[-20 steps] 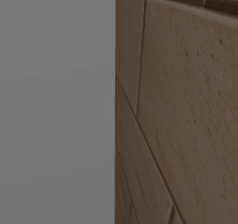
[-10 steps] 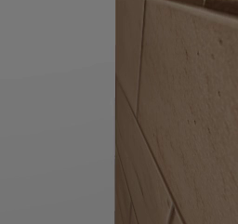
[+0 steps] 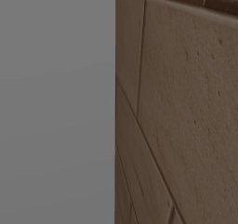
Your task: Start the toaster. Once the lever pops up, take the bread to the plate on the dining counter.
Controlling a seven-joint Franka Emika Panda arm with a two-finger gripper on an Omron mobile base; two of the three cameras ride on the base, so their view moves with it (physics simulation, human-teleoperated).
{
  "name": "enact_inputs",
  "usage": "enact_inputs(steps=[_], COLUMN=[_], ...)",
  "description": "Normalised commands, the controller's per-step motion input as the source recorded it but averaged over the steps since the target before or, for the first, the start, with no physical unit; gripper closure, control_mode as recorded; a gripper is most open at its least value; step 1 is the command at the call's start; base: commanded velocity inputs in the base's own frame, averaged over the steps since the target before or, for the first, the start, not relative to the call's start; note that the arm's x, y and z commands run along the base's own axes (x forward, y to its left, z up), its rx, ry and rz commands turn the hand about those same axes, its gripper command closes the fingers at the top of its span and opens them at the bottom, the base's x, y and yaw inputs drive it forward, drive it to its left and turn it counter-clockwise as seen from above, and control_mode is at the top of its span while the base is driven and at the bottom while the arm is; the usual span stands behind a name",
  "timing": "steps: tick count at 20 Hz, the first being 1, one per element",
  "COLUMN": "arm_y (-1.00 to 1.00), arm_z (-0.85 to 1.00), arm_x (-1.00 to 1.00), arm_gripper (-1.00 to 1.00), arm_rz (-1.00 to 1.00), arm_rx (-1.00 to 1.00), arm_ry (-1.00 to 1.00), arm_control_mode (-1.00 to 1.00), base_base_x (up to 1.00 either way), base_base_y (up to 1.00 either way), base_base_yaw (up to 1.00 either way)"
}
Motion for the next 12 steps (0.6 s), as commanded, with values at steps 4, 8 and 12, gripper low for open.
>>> enact_inputs(steps=[4,8,12], arm_y=[0.00,0.00,0.00], arm_z=[0.00,0.00,0.00], arm_x=[0.00,0.00,0.00], arm_gripper=[-1.00,-1.00,-1.00], arm_rz=[0.00,0.00,0.00], arm_rx=[0.00,0.00,0.00], arm_ry=[0.00,0.00,0.00], arm_control_mode=[-1.00,-1.00,-1.00], base_base_x=[0.00,0.00,0.00], base_base_y=[0.00,0.00,0.00], base_base_yaw=[0.00,0.00,0.00])
